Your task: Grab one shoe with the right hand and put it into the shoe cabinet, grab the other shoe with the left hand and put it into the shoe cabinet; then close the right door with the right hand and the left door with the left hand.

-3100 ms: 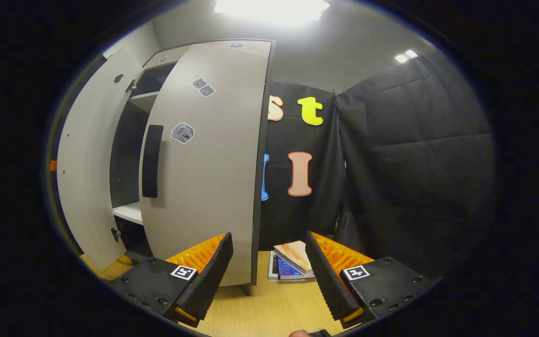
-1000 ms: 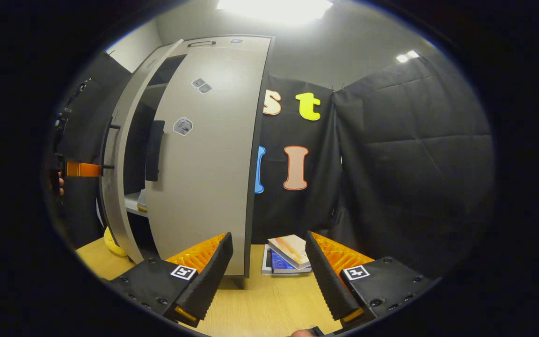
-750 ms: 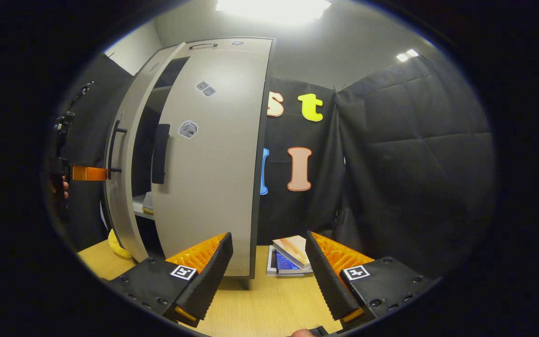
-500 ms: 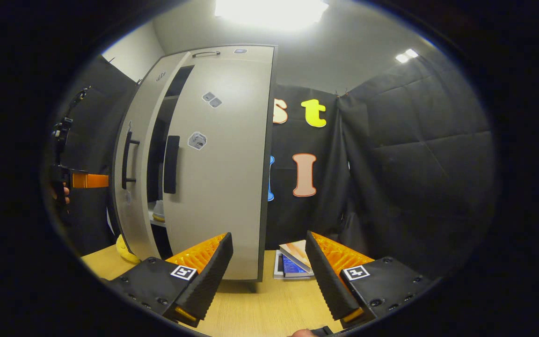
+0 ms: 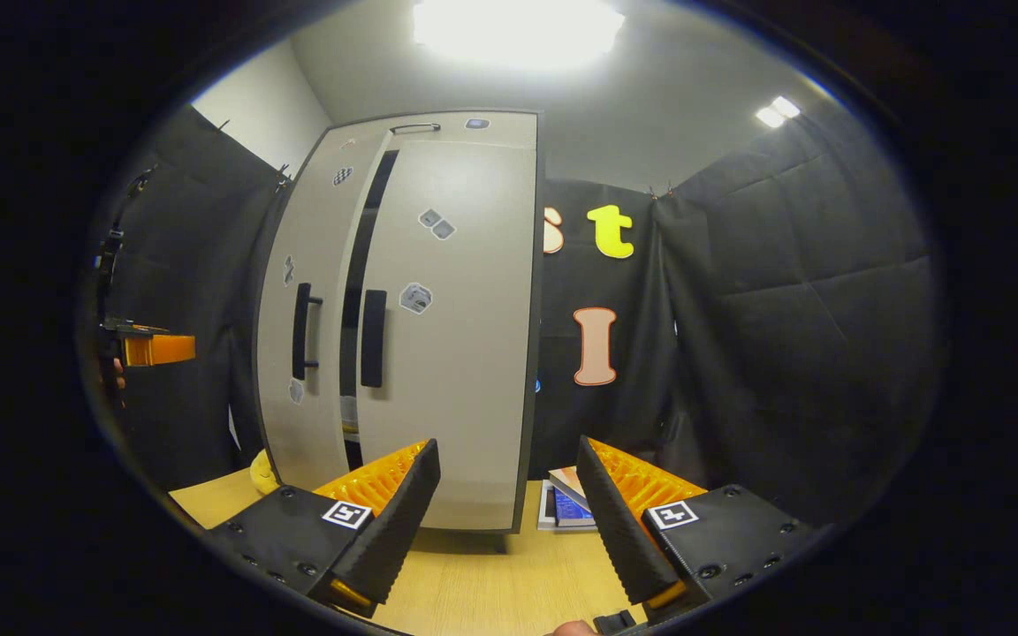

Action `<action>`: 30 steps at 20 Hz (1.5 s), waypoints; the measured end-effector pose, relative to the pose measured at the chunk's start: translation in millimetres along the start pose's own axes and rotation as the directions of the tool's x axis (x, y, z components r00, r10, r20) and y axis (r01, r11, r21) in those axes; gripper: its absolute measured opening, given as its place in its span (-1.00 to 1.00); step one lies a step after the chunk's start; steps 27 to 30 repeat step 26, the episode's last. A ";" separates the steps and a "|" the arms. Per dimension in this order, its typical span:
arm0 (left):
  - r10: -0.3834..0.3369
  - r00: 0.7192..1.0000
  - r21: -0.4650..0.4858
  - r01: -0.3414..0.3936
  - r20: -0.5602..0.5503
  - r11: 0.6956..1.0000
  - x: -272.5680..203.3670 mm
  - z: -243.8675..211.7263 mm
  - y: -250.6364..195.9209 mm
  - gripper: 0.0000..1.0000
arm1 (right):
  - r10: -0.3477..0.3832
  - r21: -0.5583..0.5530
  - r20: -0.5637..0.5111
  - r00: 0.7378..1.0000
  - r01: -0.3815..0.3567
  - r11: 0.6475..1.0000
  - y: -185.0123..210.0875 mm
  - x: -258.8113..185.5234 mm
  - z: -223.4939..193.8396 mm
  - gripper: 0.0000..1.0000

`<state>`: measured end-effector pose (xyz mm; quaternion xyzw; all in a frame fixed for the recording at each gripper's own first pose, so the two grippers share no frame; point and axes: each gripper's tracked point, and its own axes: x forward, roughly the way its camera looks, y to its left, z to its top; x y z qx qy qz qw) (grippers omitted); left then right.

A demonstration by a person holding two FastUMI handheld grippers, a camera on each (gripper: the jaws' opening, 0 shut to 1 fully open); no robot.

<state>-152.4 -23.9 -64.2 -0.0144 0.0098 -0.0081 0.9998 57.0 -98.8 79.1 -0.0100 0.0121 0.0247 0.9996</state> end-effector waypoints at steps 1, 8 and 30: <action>0.002 1.000 0.005 -0.002 0.005 1.000 -7.5 2.5 2.4 0.56 | 0.004 -0.001 0.005 1.000 -0.004 1.000 0.8 -4.2 2.0 0.94; 0.027 1.000 0.024 -0.027 0.005 0.999 -57.2 6.5 21.4 0.55 | 0.029 0.007 0.027 0.999 -0.029 1.000 4.1 -24.0 15.6 0.94; 0.114 0.993 0.061 -0.114 0.011 0.992 -108.8 16.3 70.5 0.56 | 0.017 0.051 0.050 0.999 -0.020 0.998 -9.7 -43.7 31.2 0.94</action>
